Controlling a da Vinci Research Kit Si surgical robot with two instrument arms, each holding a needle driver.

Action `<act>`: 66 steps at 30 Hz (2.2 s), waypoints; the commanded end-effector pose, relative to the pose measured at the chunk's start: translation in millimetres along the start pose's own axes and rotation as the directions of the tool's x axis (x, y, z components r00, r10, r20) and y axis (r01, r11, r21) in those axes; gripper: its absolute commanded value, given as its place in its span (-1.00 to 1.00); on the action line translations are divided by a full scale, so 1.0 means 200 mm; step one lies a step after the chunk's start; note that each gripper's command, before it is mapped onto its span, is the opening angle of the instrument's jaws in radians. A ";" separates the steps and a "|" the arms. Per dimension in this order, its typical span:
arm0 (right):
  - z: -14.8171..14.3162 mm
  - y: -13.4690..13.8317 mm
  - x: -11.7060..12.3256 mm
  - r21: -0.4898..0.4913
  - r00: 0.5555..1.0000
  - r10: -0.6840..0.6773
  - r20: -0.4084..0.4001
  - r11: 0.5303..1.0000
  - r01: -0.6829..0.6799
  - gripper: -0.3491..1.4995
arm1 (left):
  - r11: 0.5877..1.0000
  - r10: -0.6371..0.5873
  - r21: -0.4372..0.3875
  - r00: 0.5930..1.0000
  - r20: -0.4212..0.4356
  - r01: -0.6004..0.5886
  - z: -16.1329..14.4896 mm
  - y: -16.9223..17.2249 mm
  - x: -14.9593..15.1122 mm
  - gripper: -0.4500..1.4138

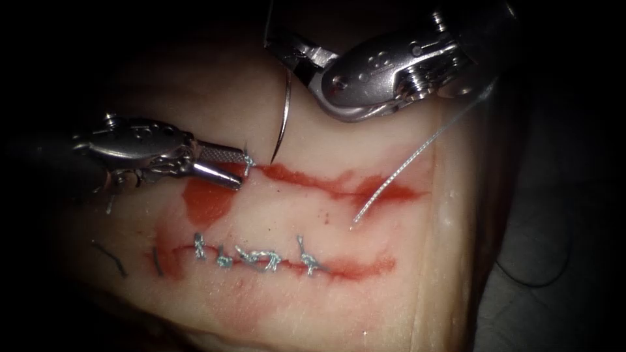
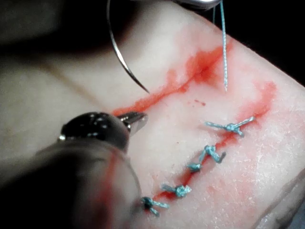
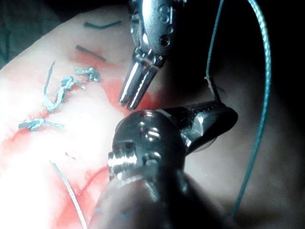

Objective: Wound Closure

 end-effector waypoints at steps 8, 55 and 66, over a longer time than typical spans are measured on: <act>0.000 0.013 -0.003 0.043 0.968 -0.247 0.035 0.968 0.246 -1.00 | 0.998 0.041 -0.048 0.998 -0.048 -0.043 0.014 -0.003 0.005 -1.00; 0.014 0.025 0.011 0.042 0.876 -0.466 0.126 0.884 0.465 -1.00 | 0.941 0.063 -0.311 0.972 -0.226 -0.134 0.023 0.003 0.026 -1.00; 0.014 0.027 0.013 0.025 0.863 -0.487 0.134 0.872 0.488 -1.00 | 0.941 0.060 -0.312 0.970 -0.237 -0.134 0.023 0.003 0.026 -1.00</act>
